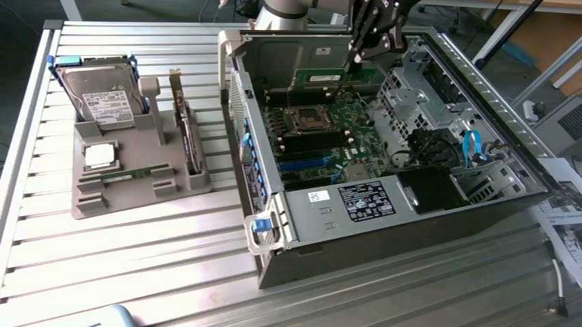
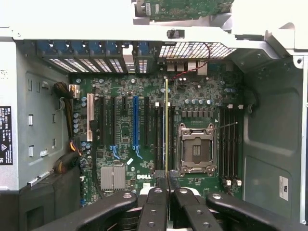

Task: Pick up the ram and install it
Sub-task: 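Insert the ram into the slot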

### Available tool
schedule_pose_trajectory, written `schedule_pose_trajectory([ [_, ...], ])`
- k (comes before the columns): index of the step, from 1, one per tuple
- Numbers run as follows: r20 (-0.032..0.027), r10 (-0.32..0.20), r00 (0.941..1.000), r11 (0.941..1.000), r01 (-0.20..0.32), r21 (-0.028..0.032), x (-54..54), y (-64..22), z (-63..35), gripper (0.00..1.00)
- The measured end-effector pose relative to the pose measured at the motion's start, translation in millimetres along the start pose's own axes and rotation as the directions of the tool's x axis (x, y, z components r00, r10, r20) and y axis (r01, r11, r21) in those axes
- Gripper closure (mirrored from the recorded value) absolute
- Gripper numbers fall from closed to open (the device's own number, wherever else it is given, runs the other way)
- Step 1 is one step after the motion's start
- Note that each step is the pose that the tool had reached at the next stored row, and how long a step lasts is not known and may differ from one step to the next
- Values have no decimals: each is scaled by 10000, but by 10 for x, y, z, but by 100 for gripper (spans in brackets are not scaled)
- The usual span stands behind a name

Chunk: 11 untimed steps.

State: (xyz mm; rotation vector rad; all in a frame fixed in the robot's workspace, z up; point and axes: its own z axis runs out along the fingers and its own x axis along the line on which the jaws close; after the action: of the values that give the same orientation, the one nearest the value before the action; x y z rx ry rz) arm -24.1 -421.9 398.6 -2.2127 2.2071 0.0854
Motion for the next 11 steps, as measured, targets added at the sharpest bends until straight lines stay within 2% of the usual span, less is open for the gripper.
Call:
schedule_pose_trajectory([
  [11,0,0,10000,10000,0,0,-52,0,6,88],
])
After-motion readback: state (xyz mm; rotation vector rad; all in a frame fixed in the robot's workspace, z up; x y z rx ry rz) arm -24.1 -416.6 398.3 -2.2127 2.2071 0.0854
